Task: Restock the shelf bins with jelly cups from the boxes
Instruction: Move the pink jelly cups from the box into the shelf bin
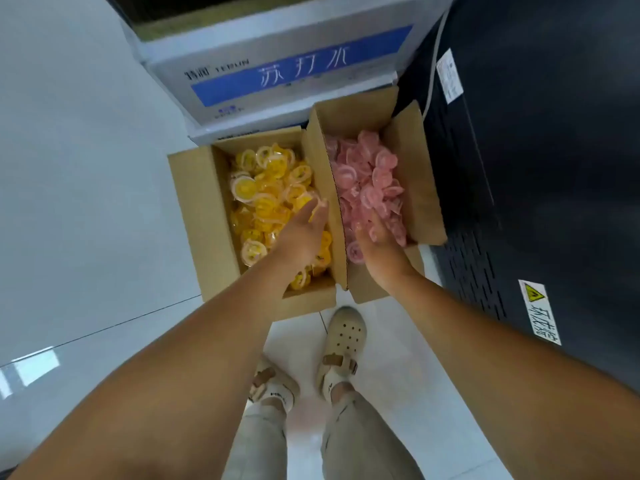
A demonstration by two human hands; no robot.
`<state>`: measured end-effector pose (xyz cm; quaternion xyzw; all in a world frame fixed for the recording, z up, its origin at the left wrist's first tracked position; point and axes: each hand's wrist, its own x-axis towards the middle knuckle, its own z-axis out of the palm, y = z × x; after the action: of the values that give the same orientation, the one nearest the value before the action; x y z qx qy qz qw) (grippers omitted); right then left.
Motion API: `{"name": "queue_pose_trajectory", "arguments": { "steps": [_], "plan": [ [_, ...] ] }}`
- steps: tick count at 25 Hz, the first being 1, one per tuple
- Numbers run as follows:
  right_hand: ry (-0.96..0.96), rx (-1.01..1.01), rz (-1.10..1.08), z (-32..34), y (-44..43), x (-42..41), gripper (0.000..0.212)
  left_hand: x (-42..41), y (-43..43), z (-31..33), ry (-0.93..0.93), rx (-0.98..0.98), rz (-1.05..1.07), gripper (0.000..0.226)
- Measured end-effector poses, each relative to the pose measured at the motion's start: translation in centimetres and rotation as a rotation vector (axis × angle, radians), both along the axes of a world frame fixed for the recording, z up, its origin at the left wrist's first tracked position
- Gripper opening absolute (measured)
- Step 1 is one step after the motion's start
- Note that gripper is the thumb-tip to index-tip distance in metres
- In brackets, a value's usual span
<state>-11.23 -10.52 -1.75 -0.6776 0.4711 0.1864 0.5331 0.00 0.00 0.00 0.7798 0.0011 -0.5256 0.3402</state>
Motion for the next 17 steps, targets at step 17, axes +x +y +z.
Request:
{"name": "queue_pose_trajectory", "arguments": {
  "steps": [17],
  "plan": [
    [0.079,0.560,-0.246,-8.3,-2.2,0.7,0.101,3.5,-5.4,-6.4,0.152,-0.093,0.277,0.079]
  ]
}}
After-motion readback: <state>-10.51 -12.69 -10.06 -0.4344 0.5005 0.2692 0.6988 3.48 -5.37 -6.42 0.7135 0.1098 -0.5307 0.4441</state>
